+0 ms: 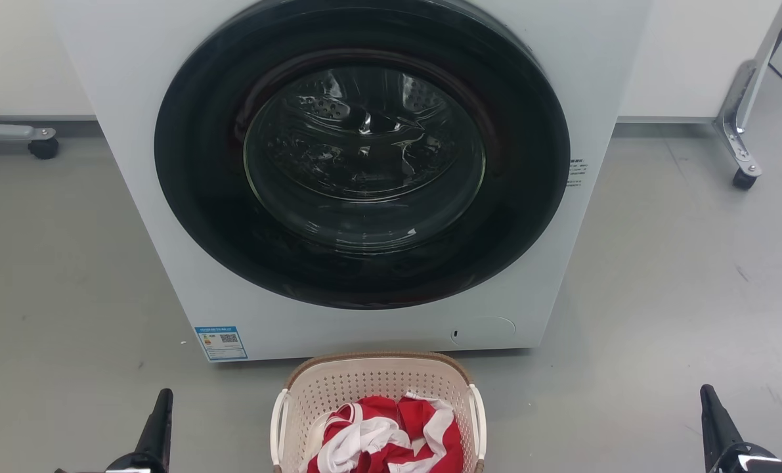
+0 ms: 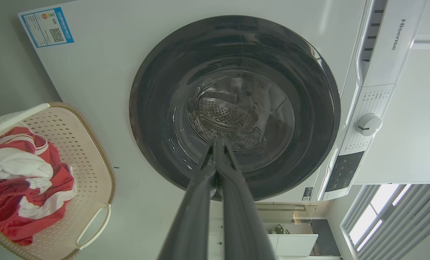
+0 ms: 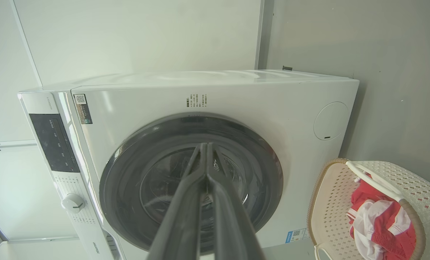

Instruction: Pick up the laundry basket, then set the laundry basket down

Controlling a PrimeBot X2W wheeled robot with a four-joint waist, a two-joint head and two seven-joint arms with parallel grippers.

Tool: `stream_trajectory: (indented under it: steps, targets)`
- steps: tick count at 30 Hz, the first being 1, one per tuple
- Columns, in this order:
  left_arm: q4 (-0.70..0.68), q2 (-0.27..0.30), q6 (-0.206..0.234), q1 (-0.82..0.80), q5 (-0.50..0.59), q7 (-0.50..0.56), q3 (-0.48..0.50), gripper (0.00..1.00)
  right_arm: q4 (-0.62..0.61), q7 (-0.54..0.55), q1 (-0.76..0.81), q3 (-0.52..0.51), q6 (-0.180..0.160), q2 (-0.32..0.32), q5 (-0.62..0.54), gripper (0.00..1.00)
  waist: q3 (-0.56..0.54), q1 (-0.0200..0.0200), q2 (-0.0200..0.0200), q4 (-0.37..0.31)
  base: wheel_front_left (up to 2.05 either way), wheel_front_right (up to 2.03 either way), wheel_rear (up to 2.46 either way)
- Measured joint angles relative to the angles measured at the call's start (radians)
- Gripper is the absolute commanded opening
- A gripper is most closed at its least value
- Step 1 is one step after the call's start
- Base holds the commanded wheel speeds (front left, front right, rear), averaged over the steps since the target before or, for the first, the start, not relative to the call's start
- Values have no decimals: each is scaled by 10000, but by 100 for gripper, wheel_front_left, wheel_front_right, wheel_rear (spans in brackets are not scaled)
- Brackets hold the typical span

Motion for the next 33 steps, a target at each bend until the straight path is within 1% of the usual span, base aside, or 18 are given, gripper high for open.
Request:
stream_trajectory:
  steps: [10,11,18,25,33]
  targets:
    - [0,0,0,0,0,0,0,0,0,0,0,0,0,0,0,0,0,0,0,0,0,0,0]
    - [0,0,0,0,0,0,0,100,0,0,0,0,0,0,0,100,0,0,0,0,0,0,0]
    - [531,-140,21,580,2,-21,-105,100,558,-48,509,121,-12,201,-6,100,0,0,0,0,0,0,0]
    - [447,-138,23,588,107,-290,-422,100,506,-286,502,426,-15,199,-58,100,0,-1,0,-1,0,0,0]
    - [259,-134,190,588,692,-550,-623,100,372,-545,502,579,-203,198,-531,100,12,0,0,-5,0,0,0]
